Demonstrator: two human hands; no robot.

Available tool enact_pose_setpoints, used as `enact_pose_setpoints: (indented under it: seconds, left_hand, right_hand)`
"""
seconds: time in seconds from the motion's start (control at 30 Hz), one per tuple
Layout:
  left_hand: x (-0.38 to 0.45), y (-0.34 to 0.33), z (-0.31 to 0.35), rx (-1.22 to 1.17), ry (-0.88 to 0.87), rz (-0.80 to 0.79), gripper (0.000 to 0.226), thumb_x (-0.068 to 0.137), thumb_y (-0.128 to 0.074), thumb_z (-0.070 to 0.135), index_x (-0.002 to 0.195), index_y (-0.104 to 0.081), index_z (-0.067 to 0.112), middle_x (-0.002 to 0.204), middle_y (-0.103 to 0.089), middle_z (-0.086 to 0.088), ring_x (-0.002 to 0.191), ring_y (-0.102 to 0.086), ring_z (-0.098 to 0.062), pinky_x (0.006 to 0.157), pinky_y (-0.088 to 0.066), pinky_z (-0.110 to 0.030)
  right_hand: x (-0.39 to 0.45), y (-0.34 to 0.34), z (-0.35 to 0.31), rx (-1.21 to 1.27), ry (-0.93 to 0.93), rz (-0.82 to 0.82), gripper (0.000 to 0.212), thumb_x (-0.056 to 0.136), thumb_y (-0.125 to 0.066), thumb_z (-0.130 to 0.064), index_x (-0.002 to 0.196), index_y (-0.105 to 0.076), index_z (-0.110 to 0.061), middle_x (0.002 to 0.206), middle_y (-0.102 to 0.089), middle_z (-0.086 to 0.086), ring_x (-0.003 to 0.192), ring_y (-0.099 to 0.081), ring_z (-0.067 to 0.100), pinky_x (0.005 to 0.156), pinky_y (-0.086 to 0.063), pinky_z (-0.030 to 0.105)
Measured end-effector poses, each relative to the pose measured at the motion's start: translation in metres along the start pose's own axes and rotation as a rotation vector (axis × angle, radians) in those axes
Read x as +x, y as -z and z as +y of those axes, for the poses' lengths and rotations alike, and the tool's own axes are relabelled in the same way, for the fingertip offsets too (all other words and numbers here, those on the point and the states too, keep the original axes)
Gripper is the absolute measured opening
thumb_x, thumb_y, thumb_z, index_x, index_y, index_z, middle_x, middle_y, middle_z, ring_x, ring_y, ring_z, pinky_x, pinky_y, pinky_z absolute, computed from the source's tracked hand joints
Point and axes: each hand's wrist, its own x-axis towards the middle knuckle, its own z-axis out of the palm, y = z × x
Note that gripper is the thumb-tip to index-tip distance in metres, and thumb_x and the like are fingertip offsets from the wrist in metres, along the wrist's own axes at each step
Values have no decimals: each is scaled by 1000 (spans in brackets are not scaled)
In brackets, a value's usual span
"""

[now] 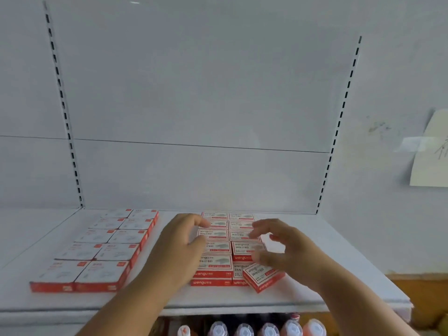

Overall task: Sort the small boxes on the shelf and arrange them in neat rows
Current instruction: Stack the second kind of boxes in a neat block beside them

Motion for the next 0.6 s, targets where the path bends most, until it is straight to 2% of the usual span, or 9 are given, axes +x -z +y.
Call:
enact_pose_setpoints:
  seconds: [0.07, 0.1, 0.17, 0.2, 0.23, 0.3, 0.4, 0.5, 0.6]
  left_hand:
    - [-11, -4, -5, 25, 4, -9, 19, 98, -55, 18, 107, -56, 35, 125, -46, 22, 113, -44, 0, 59, -42, 2]
    - [-14, -7, -8, -3, 22, -17, 19, 98, -56, 20, 107, -56, 36, 126, -45, 21, 113, -44, -1, 62, -43, 0]
    - [-14, -7, -10, -132, 99, -18, 17, 97, -58, 25, 106, -55, 38, 126, -49, 16, 114, -53, -8, 77, -56, -17]
    - [-13, -7, -10, -195, 147, -10, 17, 97, -59, 27, 108, -55, 38, 125, -51, 13, 110, -60, -12, 77, -61, -27]
    - [-11, -6, -9, -239, 195, -3, 18, 97, -59, 28, 111, -54, 37, 125, -54, 10, 103, -65, -14, 75, -62, -32]
    - [-8, -6, -6, -289, 263, -17, 23, 97, -58, 27, 118, -51, 34, 127, -58, 5, 94, -70, -14, 71, -62, -32]
    - [-8, -9, -4, -267, 284, -84, 30, 98, -57, 29, 125, -47, 36, 133, -55, 5, 95, -71, -16, 74, -62, -35]
    - [-10, -13, -4, -134, 254, -125, 37, 97, -55, 36, 131, -41, 42, 137, -50, 8, 99, -69, -14, 78, -62, -35]
    - [-13, -19, -1, -5, 205, -121, 43, 100, -45, 44, 141, -33, 40, 146, -40, 12, 108, -61, -9, 82, -57, -29]
  right_hand:
    - [-3, -1, 9, 76, 5, -63, 42, 66, -86, -33, 103, -67, -38, 129, -55, -25, 121, -50, 0, 97, -42, 21]
    - [-5, 0, 13, 149, 6, -91, 46, 67, -87, -25, 108, -67, -31, 132, -54, -20, 120, -52, -2, 96, -44, 17]
    - [-10, 2, 20, 196, 46, -154, 51, 69, -86, -9, 113, -64, -20, 139, -50, -9, 119, -52, -9, 96, -44, 11]
    - [-11, 3, 22, 116, 84, -173, 54, 68, -87, -8, 115, -62, -21, 141, -46, -10, 120, -49, -13, 96, -42, 8]
    - [-12, 3, 23, 35, 111, -188, 57, 67, -88, -10, 116, -61, -25, 141, -43, -12, 121, -46, -15, 94, -40, 6]
    - [-11, 0, 22, -60, 141, -177, 60, 65, -89, -18, 115, -60, -32, 136, -42, -19, 122, -45, -13, 91, -42, 6]
    - [-9, -10, 19, -142, 150, -69, 64, 57, -85, -44, 113, -54, -44, 131, -40, -27, 121, -49, 1, 97, -46, 18]
    - [-12, -14, 17, -310, 151, -13, 82, 62, -79, -57, 132, -39, -44, 139, -18, -30, 128, -29, -2, 106, -33, 21]
    - [-16, -11, 17, -258, 64, 27, 88, 66, -64, -75, 141, -32, -42, 154, -10, -21, 140, -22, 7, 115, -29, 36]
